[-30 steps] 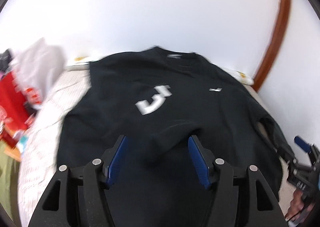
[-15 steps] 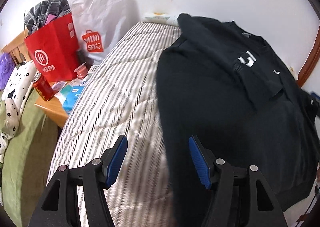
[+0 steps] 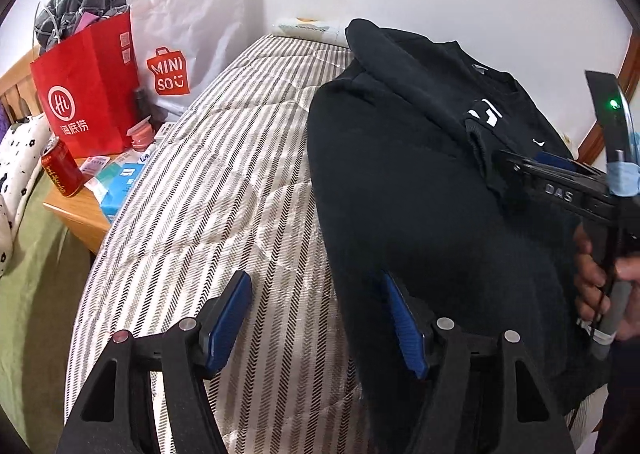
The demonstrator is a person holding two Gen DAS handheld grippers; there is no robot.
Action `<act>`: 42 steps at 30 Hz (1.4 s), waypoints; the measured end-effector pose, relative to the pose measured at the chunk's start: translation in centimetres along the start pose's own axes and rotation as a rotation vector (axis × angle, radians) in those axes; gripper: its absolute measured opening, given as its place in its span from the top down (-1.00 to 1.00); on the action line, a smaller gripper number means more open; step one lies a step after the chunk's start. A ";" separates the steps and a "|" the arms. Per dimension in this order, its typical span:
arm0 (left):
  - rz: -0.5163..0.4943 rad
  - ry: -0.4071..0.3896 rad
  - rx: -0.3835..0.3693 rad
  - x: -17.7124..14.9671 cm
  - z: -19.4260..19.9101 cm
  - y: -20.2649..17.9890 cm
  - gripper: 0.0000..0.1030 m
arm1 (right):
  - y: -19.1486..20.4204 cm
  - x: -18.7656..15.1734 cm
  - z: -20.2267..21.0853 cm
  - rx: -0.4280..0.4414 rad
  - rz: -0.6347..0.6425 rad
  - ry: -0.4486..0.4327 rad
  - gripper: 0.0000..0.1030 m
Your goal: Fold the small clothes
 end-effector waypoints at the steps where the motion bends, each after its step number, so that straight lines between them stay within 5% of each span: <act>1: -0.004 -0.006 0.001 0.0 0.0 -0.1 -0.28 | 0.2 0.1 -0.3 0.001 0.008 -0.006 -0.36; 2: -0.006 -0.010 0.001 0.0 0.0 -0.1 -0.30 | 0.5 0.1 -0.4 0.010 0.019 -0.009 -0.17; 4: -0.003 -0.021 0.000 -0.1 0.0 -0.2 -0.34 | 1.0 0.2 -0.7 0.042 0.046 -0.002 0.75; 18: -0.039 -0.053 0.047 -0.4 0.0 -1.0 -0.41 | -3.8 1.5 5.2 -0.024 0.028 -0.168 0.91; 29: -0.060 -0.039 0.069 -0.5 -0.3 -1.3 -0.58 | -17.7 0.5 2.5 -0.182 -0.261 -0.089 0.95; 33: -0.060 -0.037 0.074 -0.5 -0.3 -1.2 -0.60 | -21.4 -0.6 2.0 -0.245 -0.309 -0.052 0.83; 35: -0.060 -0.037 0.075 -0.5 -0.3 -1.2 -0.62 | -22.1 -1.3 2.0 -0.210 -0.329 -0.030 0.57; 37: -0.062 -0.035 0.079 -0.5 -0.3 -1.2 -0.63 | -21.8 -1.7 2.5 -0.159 -0.332 -0.031 -0.02; 42: -0.068 -0.030 0.083 -0.5 -0.4 -1.3 -0.69 | -18.3 -2.5 4.9 -0.013 -0.279 -0.092 -0.32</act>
Point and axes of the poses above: each gripper's, at about its wrist camera, not at the fingertips, and z roughly against the way its jaws point, y to its left, x to its top, the point moved 4 cm from there along -z, roughly the way its jaws point, and after that the axes turned 1 degree about -x, right-handed, at the moved point
